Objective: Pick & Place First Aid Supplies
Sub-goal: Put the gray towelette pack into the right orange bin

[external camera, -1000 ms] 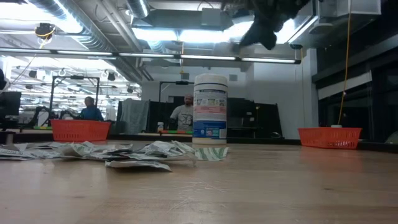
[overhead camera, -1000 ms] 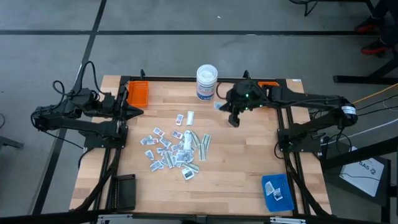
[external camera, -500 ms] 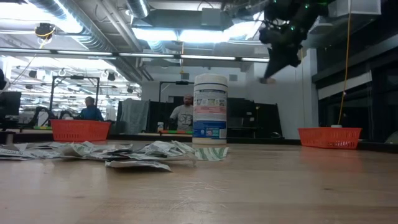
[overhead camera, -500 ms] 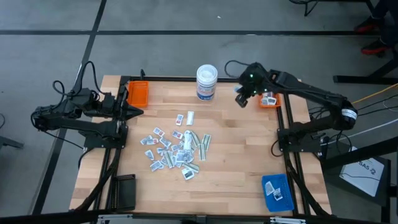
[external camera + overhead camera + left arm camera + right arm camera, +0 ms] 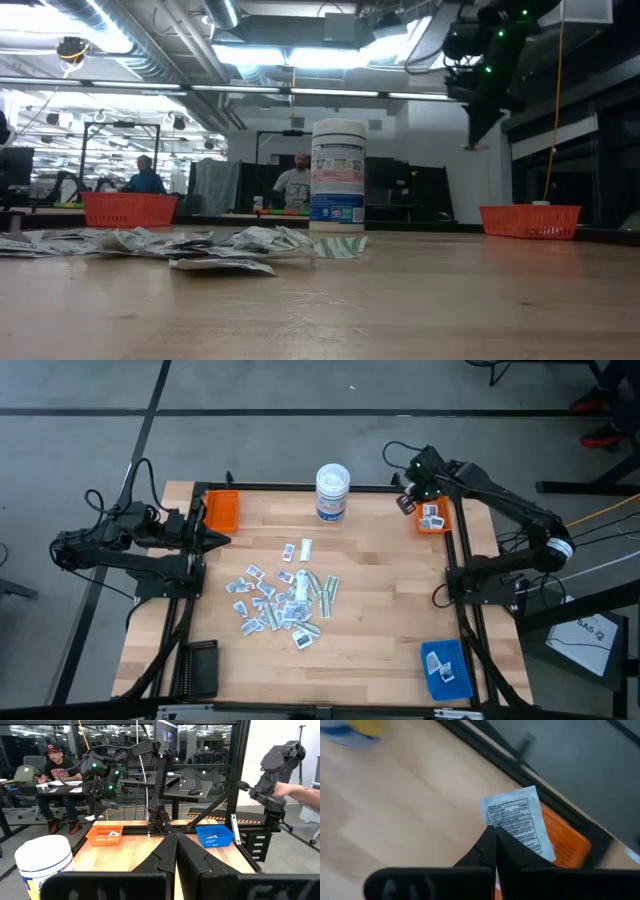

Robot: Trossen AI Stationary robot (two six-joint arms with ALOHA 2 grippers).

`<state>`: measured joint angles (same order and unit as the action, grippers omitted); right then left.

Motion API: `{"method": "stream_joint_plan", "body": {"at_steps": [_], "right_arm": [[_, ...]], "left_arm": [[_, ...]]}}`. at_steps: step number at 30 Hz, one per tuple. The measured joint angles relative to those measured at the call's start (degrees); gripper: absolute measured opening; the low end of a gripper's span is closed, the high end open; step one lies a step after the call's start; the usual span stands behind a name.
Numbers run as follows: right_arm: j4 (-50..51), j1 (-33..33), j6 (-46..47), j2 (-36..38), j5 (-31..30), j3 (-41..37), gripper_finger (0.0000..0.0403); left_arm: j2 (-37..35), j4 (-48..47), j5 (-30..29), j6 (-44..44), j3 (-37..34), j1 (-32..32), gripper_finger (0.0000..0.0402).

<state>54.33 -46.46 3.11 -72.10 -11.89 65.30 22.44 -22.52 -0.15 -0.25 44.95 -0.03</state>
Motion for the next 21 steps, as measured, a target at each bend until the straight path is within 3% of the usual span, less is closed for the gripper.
{"method": "stream_joint_plan", "body": {"at_steps": [6, 10, 14, 21], "right_arm": [[4.05, -4.18, -0.13, 0.01, -1.58, -0.36, 0.0001], [1.55, -6.71, -1.76, 1.23, -1.42, -5.24, 0.0002], [-3.54, -6.82, -1.56, 3.42, -0.19, -9.91, 0.0001], [-3.39, -6.36, -4.67, 3.96, -0.88, -12.32, 0.0001]], "left_arm": [[0.02, 0.00, 0.01, 0.00, 0.00, 0.00, 0.0004], [0.00, 0.00, 0.01, 0.01, 0.00, 0.00, 0.0004], [0.02, 0.00, 0.00, 0.00, 0.00, 0.02, 0.0004], [0.00, 0.00, -0.01, 0.01, 0.00, 0.00, 0.0004]]}}
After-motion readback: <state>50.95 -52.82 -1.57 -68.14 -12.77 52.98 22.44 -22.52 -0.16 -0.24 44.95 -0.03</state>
